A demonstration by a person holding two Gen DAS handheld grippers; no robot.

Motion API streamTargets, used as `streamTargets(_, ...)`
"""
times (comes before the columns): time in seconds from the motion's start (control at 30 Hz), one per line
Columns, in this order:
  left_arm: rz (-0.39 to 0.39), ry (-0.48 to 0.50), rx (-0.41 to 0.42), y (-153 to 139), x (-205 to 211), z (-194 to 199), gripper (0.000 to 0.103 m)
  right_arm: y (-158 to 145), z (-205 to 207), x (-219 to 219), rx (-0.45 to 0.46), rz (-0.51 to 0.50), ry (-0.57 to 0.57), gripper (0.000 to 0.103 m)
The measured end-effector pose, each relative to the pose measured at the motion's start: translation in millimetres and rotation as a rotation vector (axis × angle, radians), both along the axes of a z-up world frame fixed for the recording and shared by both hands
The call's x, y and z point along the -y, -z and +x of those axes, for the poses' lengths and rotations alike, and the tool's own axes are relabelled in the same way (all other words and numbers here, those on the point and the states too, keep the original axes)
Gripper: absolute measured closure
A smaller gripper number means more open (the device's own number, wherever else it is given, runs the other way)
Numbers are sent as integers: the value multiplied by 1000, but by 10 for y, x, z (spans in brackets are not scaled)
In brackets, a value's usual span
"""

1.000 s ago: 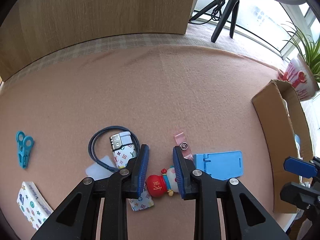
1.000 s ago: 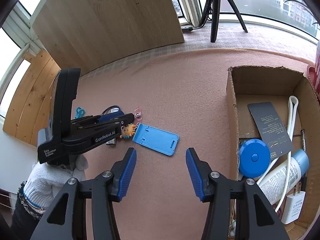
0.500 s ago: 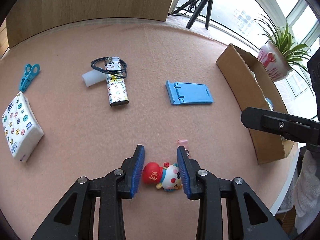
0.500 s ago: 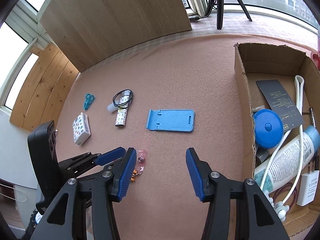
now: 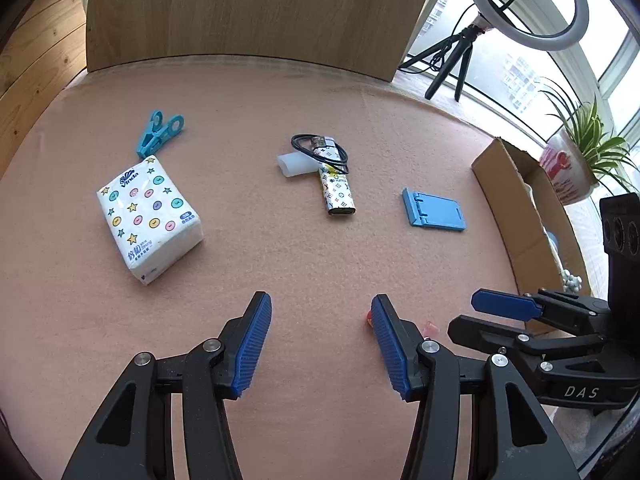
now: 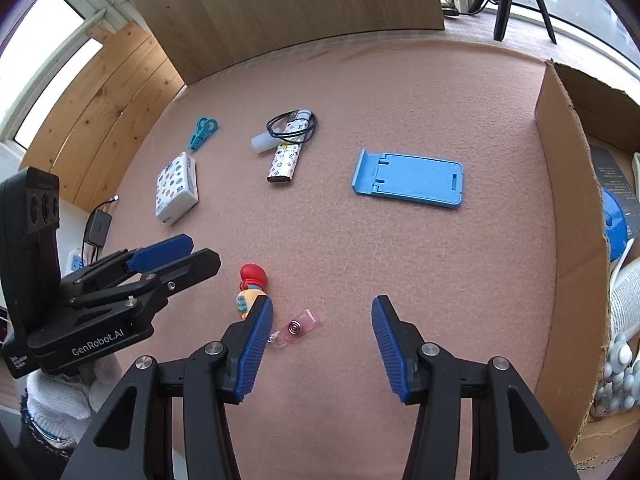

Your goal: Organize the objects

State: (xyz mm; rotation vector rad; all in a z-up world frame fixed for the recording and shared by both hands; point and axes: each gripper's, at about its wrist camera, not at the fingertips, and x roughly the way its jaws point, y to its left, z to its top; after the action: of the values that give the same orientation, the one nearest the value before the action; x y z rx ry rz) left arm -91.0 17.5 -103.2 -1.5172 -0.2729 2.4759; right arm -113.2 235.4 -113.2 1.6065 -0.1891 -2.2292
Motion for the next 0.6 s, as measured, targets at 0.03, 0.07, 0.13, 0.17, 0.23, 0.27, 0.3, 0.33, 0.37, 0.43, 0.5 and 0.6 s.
streamTargets(0.03, -10, -8, -2, -9, 31, 11, 47, 8, 7, 57, -4, 11, -14, 55)
streamTargets(0.07, -15, -15, -2, -12, 61, 12, 47, 14, 12, 105, -4, 13, -27, 55)
streamTargets(0.13, -5, -23, 2, -6, 109, 10, 47, 20, 10, 195, -1, 6, -48, 55)
streamTargets(0.17, -3, -25, 4, -8, 129, 12, 47, 21, 7, 243, -3, 8, -59, 55)
streamTargets(0.23, -5, -29, 3, -8, 154, 7, 47, 36, -4, 338, -8, 19, -80, 55)
streamTargets(0.27, -4, -31, 3, -9, 163, 2, 47, 52, -14, 381, -8, 28, -89, 55)
streamTargets(0.3, -1, -32, 3, -7, 167, -6, 47, 72, -28, 417, -8, 40, -94, 55)
streamTargets(0.33, 1, -35, 6, 5, 158, -25, 47, 92, -42, 445, -7, 53, -97, 55)
streamTargets(0.37, 4, -34, 11, 12, 155, -40, 47, 109, -50, 471, -8, 65, -101, 55)
streamTargets(0.43, -1, -29, 11, 20, 122, -76, 47, 137, -64, 510, -14, 93, -108, 55)
streamTargets(0.5, -9, -20, 9, 27, 78, -137, 47, 154, -74, 529, -26, 118, -112, 55)
streamTargets(0.6, -4, -13, 11, 37, 14, -241, 47, 187, -90, 533, -28, 156, -114, 57)
